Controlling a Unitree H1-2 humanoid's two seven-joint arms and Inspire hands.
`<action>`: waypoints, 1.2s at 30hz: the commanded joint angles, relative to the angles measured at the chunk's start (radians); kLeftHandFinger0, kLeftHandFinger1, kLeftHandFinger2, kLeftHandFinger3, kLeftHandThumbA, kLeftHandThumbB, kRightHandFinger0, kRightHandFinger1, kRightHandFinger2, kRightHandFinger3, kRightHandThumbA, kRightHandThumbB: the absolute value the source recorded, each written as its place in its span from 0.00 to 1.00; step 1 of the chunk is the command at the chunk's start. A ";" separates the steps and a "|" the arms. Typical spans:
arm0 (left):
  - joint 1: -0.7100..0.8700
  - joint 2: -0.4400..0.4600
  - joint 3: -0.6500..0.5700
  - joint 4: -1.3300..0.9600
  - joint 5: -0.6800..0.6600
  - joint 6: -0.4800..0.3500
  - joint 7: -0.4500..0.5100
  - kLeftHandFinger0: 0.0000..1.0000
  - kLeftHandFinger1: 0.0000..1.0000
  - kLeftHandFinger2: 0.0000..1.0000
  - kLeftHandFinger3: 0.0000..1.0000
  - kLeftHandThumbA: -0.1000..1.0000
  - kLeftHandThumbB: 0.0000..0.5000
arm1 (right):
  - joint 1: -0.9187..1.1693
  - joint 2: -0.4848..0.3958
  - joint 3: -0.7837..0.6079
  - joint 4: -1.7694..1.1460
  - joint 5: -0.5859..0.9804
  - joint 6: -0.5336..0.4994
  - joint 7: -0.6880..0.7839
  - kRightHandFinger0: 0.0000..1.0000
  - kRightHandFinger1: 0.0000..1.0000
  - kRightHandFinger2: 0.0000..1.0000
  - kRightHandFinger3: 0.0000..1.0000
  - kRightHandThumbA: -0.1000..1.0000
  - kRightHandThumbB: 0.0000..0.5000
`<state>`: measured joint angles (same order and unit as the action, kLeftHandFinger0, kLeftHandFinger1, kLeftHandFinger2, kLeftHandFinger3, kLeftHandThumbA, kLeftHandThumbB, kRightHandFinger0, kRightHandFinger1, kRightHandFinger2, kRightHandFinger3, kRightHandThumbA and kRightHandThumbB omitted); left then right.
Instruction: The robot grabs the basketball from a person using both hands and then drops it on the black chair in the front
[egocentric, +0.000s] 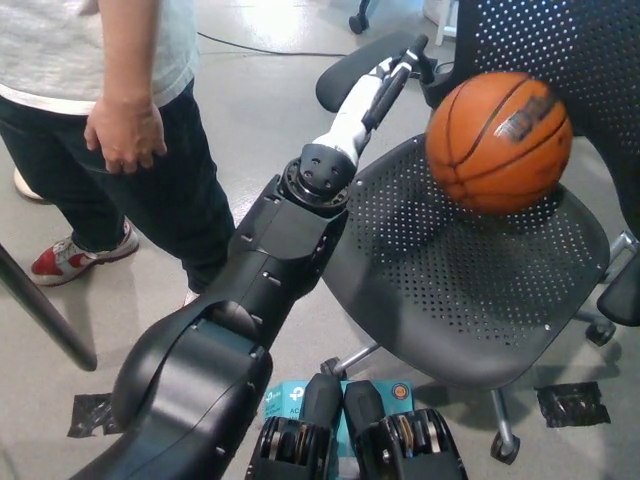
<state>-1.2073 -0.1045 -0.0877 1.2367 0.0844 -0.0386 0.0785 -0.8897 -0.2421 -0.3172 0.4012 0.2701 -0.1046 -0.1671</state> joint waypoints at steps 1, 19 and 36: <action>0.005 0.017 0.010 -0.104 -0.020 -0.043 -0.055 1.00 1.00 1.00 1.00 1.00 0.65 | -0.032 -0.007 0.025 -0.118 -0.028 0.020 0.002 1.00 1.00 1.00 1.00 1.00 0.82; 0.850 0.166 -0.069 -1.539 -0.101 0.047 -0.233 1.00 1.00 1.00 1.00 1.00 0.63 | 0.606 0.083 0.359 -0.776 -0.132 -0.021 0.174 1.00 1.00 1.00 1.00 1.00 0.71; 1.294 0.348 0.113 -1.497 -0.109 -0.184 -0.169 1.00 1.00 1.00 1.00 1.00 0.55 | 0.948 0.105 0.512 -0.515 -0.246 -0.180 0.156 1.00 1.00 1.00 1.00 1.00 0.60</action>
<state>0.0365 0.2183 0.0060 -0.1920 0.0313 -0.0729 -0.0600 0.0315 -0.1361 0.1583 -0.1014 0.1145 -0.1317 -0.0750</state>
